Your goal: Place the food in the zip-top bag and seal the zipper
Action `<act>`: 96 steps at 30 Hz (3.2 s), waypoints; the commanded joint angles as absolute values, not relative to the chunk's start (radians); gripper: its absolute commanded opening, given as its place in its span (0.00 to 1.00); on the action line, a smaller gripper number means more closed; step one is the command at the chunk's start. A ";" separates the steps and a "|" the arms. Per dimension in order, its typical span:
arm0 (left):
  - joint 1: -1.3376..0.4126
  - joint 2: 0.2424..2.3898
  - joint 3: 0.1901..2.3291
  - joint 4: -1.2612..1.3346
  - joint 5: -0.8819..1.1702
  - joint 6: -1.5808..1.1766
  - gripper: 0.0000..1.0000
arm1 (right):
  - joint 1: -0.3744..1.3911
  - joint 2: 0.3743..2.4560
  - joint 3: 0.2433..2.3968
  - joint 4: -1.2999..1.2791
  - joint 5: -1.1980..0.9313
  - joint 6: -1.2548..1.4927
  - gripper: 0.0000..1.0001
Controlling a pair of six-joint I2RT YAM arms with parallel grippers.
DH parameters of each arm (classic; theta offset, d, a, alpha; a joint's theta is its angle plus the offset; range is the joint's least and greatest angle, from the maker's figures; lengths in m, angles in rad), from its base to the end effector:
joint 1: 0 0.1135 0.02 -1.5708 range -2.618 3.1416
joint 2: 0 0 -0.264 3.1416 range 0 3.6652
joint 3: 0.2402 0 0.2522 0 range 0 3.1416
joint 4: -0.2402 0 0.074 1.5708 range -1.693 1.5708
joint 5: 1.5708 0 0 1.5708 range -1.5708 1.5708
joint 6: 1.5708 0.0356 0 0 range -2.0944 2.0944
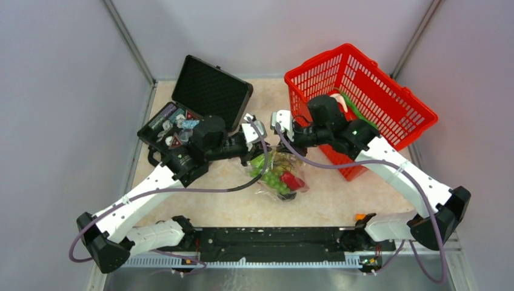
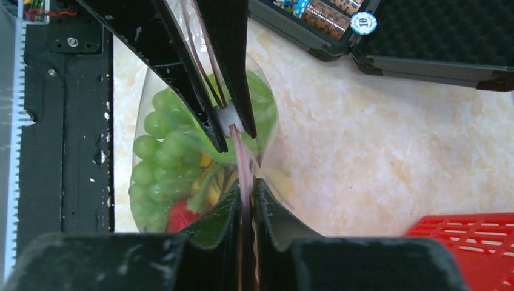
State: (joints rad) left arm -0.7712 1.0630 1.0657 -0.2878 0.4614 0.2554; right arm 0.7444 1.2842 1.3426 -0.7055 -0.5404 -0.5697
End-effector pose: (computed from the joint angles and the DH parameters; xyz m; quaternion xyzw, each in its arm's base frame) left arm 0.1596 -0.1773 0.3751 0.5020 0.6115 -0.3258 0.5176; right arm 0.1860 0.1963 0.3779 -0.6211 0.6105 0.2755 0.4070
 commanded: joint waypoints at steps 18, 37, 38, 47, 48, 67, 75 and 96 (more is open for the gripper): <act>-0.766 0.957 0.936 -0.253 0.232 0.322 0.00 | 0.721 1.105 1.207 -0.469 -0.389 -0.482 0.00; -0.723 0.874 0.887 -0.343 0.016 0.446 0.00 | 0.617 1.071 1.138 -0.366 -0.388 -0.387 0.00; -0.714 0.865 0.883 -0.340 0.014 0.448 0.00 | 0.617 1.069 1.132 -0.361 -0.389 -0.385 0.00; -0.684 0.859 0.877 -0.343 0.030 0.444 0.00 | 0.602 1.071 1.140 -0.368 -0.399 -0.396 0.00; -0.684 0.862 0.879 -0.345 0.027 0.443 0.00 | 0.600 1.073 1.141 -0.367 -0.400 -0.394 0.00; -0.671 0.743 0.740 0.046 -0.245 0.171 0.99 | 0.600 1.082 0.969 -0.037 -0.405 -0.157 0.00; -0.619 0.754 0.757 0.037 -0.354 -0.032 0.99 | 0.600 0.990 0.836 0.267 -0.484 0.113 0.00; -0.496 0.648 0.771 -0.063 -0.431 -0.207 0.99 | 0.595 1.266 1.243 0.050 -0.362 0.029 0.00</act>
State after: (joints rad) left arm -0.5014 0.6529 0.7750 -0.0982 -0.4068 -0.1814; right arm 0.6003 1.2465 1.1503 0.0277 -0.3515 0.1215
